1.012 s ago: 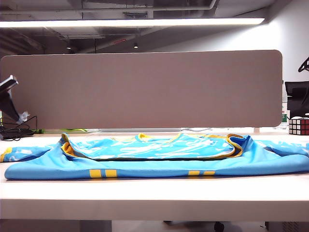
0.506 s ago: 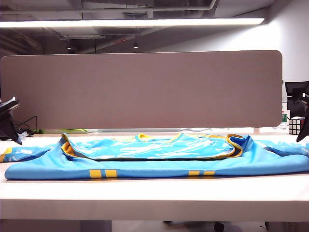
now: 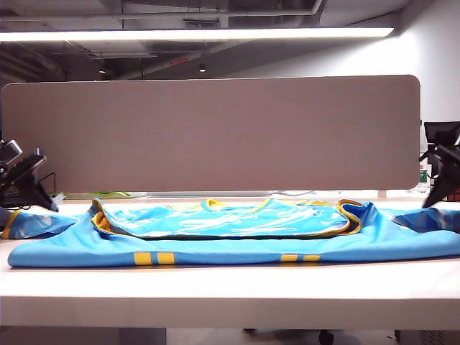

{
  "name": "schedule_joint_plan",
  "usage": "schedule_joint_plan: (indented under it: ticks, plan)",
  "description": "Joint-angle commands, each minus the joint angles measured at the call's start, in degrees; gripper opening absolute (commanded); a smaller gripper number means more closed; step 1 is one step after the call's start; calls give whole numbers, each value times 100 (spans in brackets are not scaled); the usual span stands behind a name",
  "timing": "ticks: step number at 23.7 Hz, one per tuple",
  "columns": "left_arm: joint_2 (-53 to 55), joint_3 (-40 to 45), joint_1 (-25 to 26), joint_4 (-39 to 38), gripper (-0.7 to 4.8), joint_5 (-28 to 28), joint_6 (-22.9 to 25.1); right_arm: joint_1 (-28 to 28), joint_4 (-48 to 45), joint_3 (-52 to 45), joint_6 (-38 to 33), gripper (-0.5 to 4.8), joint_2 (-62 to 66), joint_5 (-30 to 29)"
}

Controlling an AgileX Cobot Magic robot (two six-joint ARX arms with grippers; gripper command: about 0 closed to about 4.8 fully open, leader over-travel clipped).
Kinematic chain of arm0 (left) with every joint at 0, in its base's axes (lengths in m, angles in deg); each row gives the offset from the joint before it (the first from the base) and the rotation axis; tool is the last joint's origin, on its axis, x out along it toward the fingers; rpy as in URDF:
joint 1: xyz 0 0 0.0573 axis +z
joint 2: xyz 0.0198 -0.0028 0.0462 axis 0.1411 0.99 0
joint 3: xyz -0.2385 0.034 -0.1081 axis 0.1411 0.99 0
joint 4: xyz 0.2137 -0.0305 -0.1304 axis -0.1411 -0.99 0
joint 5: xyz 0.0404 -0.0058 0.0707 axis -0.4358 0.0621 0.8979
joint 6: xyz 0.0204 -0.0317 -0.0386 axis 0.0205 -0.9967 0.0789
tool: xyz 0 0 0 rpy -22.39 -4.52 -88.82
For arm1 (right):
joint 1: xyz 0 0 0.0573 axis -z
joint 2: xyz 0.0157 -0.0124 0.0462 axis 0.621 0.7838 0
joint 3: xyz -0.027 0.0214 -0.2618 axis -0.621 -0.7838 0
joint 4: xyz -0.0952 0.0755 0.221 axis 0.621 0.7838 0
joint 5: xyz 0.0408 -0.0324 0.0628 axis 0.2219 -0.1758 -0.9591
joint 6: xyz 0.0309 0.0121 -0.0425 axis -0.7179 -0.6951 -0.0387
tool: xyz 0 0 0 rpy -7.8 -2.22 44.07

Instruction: Fold the bottom side of the soccer jersey horizontally towards the center, about one-third of the way, then fold the sleeve back towards the center, creating a straight line along the edge of the the soccer jersey, and finally fold the bottom of the soccer jersey up towards the top, creating a neat rectangle.

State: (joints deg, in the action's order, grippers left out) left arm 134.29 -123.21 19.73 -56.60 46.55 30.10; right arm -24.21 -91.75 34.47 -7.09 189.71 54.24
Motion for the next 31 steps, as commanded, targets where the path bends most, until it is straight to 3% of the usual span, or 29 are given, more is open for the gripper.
schedule_joint_plan:
  ticks: [1,3,9,13,16,20,22,23,27,30,31]
  plan:
    - [170,142,-37,-474,26,157,-83,-42,490,-96,-13,28,122,162]
    - [168,140,-37,-146,-6,-31,-140,-46,391,-81,-20,3,122,120]
    - [120,140,-39,1202,-6,-317,-968,-50,-15,-61,-48,-2,-48,28]
    - [-63,138,-214,1853,-6,-627,-1355,-223,-227,-17,-52,-1,-251,-396]
    - [-317,136,-553,2013,-6,-680,-1320,-546,-310,162,-50,-1,-341,-776]
    - [-667,136,-1154,2015,-6,-848,-752,-1266,-291,385,-37,-1,-507,-929]
    - [-848,136,-1519,1812,-6,-1029,-400,-1663,-238,446,24,-1,-546,-1016]
    - [-1005,136,-1864,1349,-6,-1086,-59,-2017,-4,448,177,-1,-590,-1021]
    - [-1200,136,-2356,-162,-6,-1043,769,-2765,1209,448,839,-1,-599,-892]
    - [-1220,138,-2618,-1475,-6,-920,1458,-3156,2262,402,1534,-1,-597,-334]
    - [-1220,138,-2702,-2354,-6,-487,1969,-3392,3038,393,1908,-1,-592,308]
